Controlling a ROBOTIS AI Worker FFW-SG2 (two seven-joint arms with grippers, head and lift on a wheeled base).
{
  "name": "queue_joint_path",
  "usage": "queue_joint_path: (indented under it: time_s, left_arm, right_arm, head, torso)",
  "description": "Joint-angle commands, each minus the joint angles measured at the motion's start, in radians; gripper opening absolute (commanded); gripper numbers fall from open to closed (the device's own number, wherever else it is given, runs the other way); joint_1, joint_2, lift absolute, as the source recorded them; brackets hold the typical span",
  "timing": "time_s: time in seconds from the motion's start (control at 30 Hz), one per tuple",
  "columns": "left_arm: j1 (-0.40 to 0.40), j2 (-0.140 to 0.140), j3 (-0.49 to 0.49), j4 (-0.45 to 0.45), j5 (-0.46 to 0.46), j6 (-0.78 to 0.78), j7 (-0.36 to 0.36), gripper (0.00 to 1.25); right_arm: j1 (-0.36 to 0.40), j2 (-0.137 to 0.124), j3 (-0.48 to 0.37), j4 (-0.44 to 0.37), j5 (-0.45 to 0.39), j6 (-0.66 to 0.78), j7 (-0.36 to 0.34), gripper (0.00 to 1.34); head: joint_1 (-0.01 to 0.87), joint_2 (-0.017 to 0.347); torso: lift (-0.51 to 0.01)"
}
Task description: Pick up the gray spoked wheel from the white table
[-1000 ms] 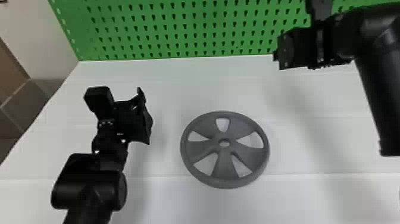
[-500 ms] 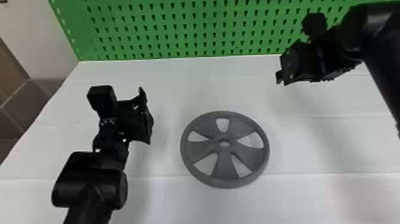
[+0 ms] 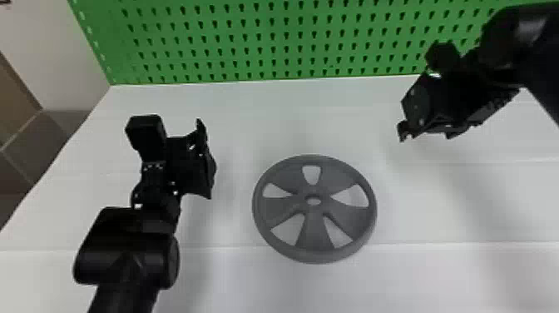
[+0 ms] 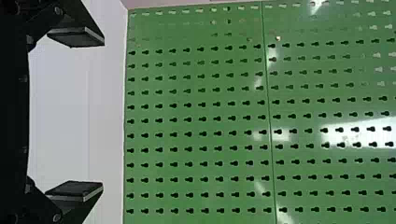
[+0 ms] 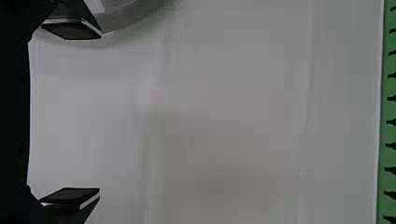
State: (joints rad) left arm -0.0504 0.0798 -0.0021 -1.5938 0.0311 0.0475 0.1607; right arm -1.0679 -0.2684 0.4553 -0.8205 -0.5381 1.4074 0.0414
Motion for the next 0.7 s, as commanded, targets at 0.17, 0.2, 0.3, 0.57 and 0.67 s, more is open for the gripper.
queue_joint_path:
  time_s: [0.17,0.2,0.3,0.57,0.67]
  left_arm:
    - [-0.009,0.018,-0.018,0.0,0.001,0.011,0.0,1.06]
    - [-0.011,0.021,-0.019,0.0,0.001,0.012,0.0,1.06]
    - [-0.014,0.023,-0.024,0.0,0.001,0.014,0.0,1.06]
    - [-0.014,0.026,-0.026,-0.002,-0.004,0.014,0.0,1.06]
    - [-0.014,0.029,-0.022,-0.006,-0.004,0.014,0.0,1.06]
  right_arm:
    - [-0.05,-0.034,0.181,0.096,-0.146,0.024,0.002,1.23]
    - [-0.053,-0.034,0.192,0.103,-0.155,0.028,0.002,1.23]
    - [-0.063,-0.038,0.249,0.119,-0.2,0.033,0.002,1.23]
    - [-0.064,-0.061,0.353,0.129,-0.276,0.022,0.049,1.23]
    - [-0.075,-0.069,0.451,0.129,-0.287,-0.034,0.155,1.23]
  head:
    - [0.779,0.118]
    - [0.779,0.118]
    - [0.779,0.118]
    - [0.779,0.118]
    - [0.779,0.118]
  torso:
    - [-0.087]
    - [-0.087]
    - [-0.087]
    - [-0.087]
    - [-0.087]
